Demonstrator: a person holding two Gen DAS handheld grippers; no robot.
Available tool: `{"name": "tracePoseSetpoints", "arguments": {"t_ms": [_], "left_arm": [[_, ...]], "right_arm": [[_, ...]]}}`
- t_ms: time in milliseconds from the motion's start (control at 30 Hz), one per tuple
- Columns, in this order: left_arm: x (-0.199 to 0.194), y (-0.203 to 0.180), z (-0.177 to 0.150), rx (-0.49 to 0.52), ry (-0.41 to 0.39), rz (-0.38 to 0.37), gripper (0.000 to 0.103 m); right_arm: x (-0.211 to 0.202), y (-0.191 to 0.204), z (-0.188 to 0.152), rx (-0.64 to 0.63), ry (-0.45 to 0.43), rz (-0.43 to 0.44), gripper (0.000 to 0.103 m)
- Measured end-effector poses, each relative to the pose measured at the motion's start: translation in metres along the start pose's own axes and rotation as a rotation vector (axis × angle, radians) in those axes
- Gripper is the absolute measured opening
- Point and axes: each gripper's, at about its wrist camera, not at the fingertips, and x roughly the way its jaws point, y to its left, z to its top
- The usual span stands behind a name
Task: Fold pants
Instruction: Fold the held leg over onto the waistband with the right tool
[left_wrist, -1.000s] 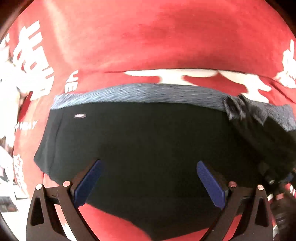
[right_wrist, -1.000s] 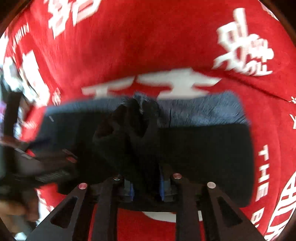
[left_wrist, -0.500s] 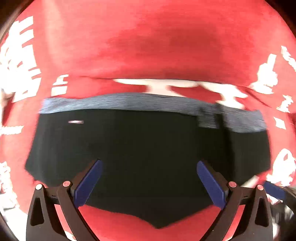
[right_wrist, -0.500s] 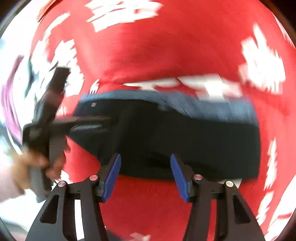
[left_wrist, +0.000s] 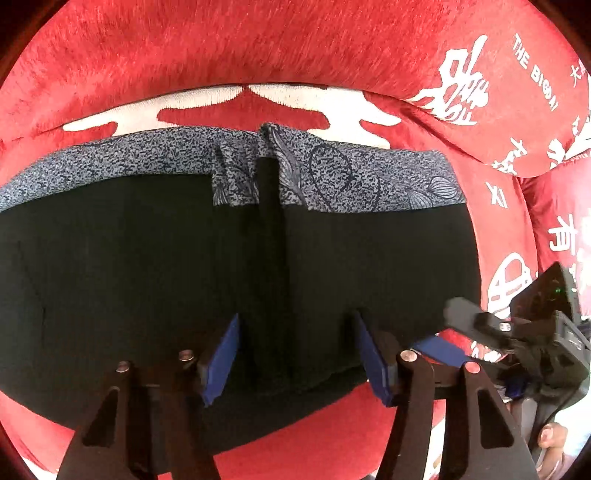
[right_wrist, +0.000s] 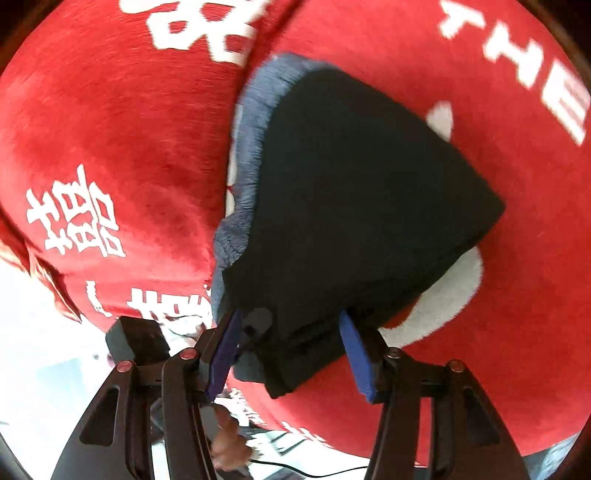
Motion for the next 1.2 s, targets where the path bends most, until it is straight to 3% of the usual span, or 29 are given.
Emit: {"name": "tracePoseSetpoints", "arguments": {"t_ms": [67,100,233,333,500,567,600,667,700,733,800,900,967,1033,1100,1200], "left_arm": [[0.0,-0.003,-0.002,0.014,-0.009,0.003,0.06],[-0.001,-0.003,-0.003,0.015,-0.011,0.007,0.052],[-0.02,0.0,-0.016,0.0,-0.028,-0.012,0.05],[-0.022,0.004,-0.025,0.008,-0.04,0.027,0.05],[-0.009,0.011,-0.033,0.016,-0.025,0.091,0.05],[-0.012,0.009,-0.034,0.023,-0.034,0.118,0.063],[-0.013,0.009,-0.033,0.019,-0.041,0.138,0.078],[-0.023,0.012,-0.032,-0.002,-0.074,0.146,0.079],[-0.027,0.014,-0.031,-0.01,-0.082,0.143,0.079],[-0.033,0.016,-0.028,-0.022,-0.093,0.144,0.079],[-0.046,0.018,-0.022,-0.036,-0.121,0.163,0.079],[-0.059,0.011,-0.007,-0.013,-0.167,0.184,0.079],[-0.062,-0.002,0.008,0.023,-0.195,0.188,0.079],[-0.055,-0.016,0.022,0.049,-0.204,0.19,0.079],[-0.044,-0.028,0.034,0.064,-0.198,0.175,0.079],[-0.019,-0.047,0.048,0.096,-0.192,0.162,0.079]], "right_arm": [[0.008,-0.008,-0.002,0.045,-0.001,0.019,0.033],[0.013,-0.01,-0.001,0.052,-0.005,0.014,0.009],[0.009,-0.001,-0.004,-0.003,-0.003,0.005,0.005],[0.005,0.014,-0.014,-0.077,0.021,-0.022,0.005],[0.03,0.0,-0.013,-0.071,0.055,-0.093,0.005],[0.033,0.003,-0.012,-0.1,0.056,-0.103,0.005],[0.032,0.008,-0.012,-0.122,0.068,-0.113,0.007],[0.028,0.019,-0.013,-0.176,0.108,-0.116,0.014],[0.024,0.033,-0.016,-0.237,0.14,-0.122,0.022],[0.017,0.042,-0.018,-0.293,0.148,-0.135,0.036],[-0.008,0.066,-0.02,-0.42,0.107,-0.132,0.048],[-0.049,0.087,-0.003,-0.503,-0.019,-0.129,0.048],[-0.061,0.094,0.019,-0.505,-0.102,-0.193,0.048],[-0.063,0.093,0.046,-0.5,-0.165,-0.316,0.048],[-0.054,0.087,0.072,-0.495,-0.185,-0.4,0.048],[-0.033,0.077,0.101,-0.448,-0.15,-0.371,0.048]]}}
